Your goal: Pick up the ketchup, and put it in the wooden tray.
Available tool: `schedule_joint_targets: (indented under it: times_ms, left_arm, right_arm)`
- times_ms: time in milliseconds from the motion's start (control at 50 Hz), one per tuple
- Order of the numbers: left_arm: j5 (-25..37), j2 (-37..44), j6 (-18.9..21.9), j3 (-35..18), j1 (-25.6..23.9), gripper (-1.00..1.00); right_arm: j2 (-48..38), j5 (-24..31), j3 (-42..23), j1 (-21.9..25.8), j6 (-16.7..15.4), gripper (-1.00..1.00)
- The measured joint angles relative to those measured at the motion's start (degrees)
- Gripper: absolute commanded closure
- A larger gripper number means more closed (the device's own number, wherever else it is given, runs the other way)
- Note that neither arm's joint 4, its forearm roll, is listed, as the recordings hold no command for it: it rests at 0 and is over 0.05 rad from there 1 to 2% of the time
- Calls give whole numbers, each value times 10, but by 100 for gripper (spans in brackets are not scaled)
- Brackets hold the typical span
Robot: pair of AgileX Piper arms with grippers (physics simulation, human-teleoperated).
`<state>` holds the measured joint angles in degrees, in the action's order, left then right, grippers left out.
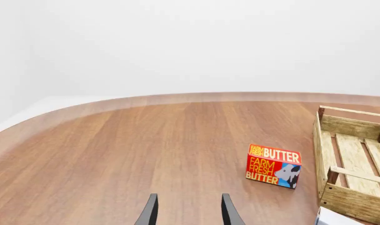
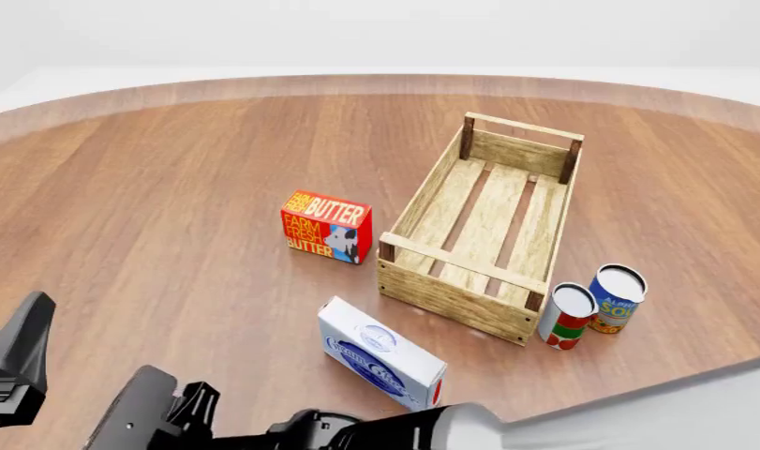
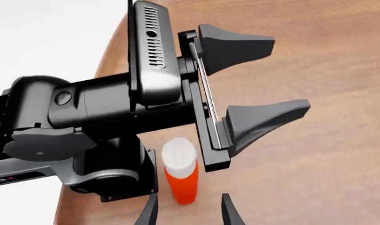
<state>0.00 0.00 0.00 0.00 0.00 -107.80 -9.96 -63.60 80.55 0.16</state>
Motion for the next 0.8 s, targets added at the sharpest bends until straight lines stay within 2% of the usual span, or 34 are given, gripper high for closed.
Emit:
schedule_joint_targets:
  times_ms: [800]
  left_arm:
    - [0, 0, 0, 0, 0, -100]
  right_arm:
    - [-77, 40, -72, 1, -33, -100]
